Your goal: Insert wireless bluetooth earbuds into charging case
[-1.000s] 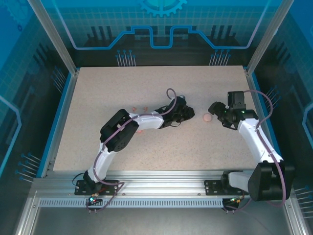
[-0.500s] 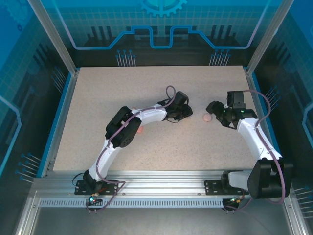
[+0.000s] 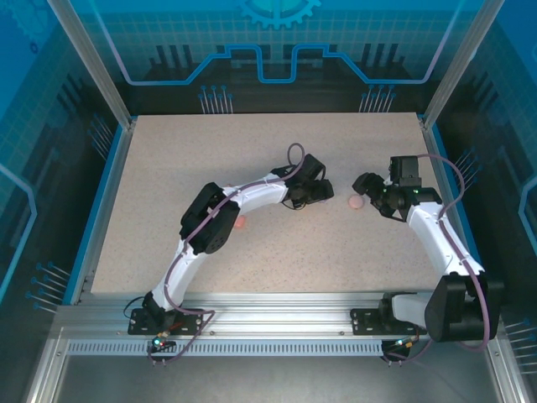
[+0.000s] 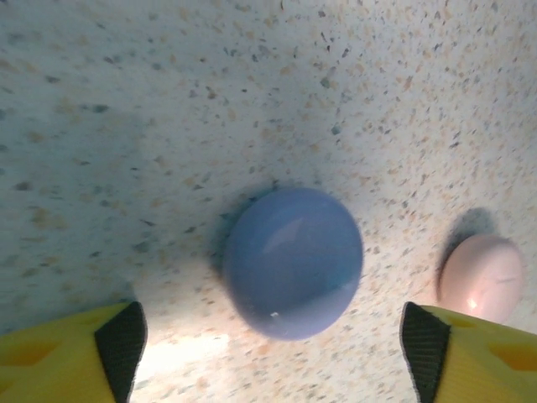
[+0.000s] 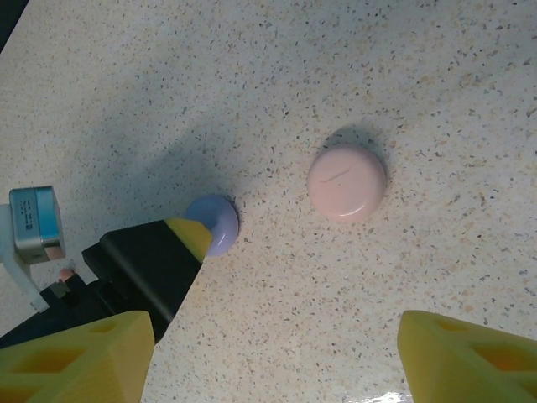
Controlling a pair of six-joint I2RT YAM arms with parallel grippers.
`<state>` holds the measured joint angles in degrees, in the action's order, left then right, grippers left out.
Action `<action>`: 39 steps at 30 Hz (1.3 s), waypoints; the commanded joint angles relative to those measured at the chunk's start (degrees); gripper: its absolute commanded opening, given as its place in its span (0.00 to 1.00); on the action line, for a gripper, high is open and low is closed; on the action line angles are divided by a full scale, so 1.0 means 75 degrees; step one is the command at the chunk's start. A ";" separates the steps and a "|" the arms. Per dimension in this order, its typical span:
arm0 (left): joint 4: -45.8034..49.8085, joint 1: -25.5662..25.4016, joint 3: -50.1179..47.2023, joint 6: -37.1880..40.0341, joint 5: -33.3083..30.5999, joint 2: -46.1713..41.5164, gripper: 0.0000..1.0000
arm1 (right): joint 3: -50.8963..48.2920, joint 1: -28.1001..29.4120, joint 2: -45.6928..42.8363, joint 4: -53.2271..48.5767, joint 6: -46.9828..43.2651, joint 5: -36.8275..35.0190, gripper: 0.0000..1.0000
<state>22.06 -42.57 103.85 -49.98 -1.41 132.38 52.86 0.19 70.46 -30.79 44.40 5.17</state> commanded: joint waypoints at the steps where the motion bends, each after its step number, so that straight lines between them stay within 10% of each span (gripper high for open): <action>1: 0.0809 0.0044 0.0110 0.0580 -0.0538 -0.0617 0.92 | 0.0187 -0.0120 -0.0162 -0.0073 -0.0026 0.0038 0.80; 12: 0.1117 0.0056 -0.0056 0.1500 -0.1499 -0.1613 0.99 | 0.0232 -0.0130 -0.0252 -0.0443 -0.0268 -0.0190 1.00; 27: -0.0140 0.0298 -0.2000 0.2186 -0.2470 -0.3536 0.99 | 0.0135 0.0058 -0.0545 -0.1476 -0.0831 -0.0524 1.00; 39: -0.1336 0.1101 -0.4553 0.2660 -0.2971 -0.5850 0.99 | 0.0402 0.2230 -0.0585 -0.2018 0.0091 -0.1878 1.00</action>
<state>16.86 -35.59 73.28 -31.42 -20.05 93.03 53.41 13.17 65.54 -43.33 41.85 -3.86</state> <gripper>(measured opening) 0.988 0.999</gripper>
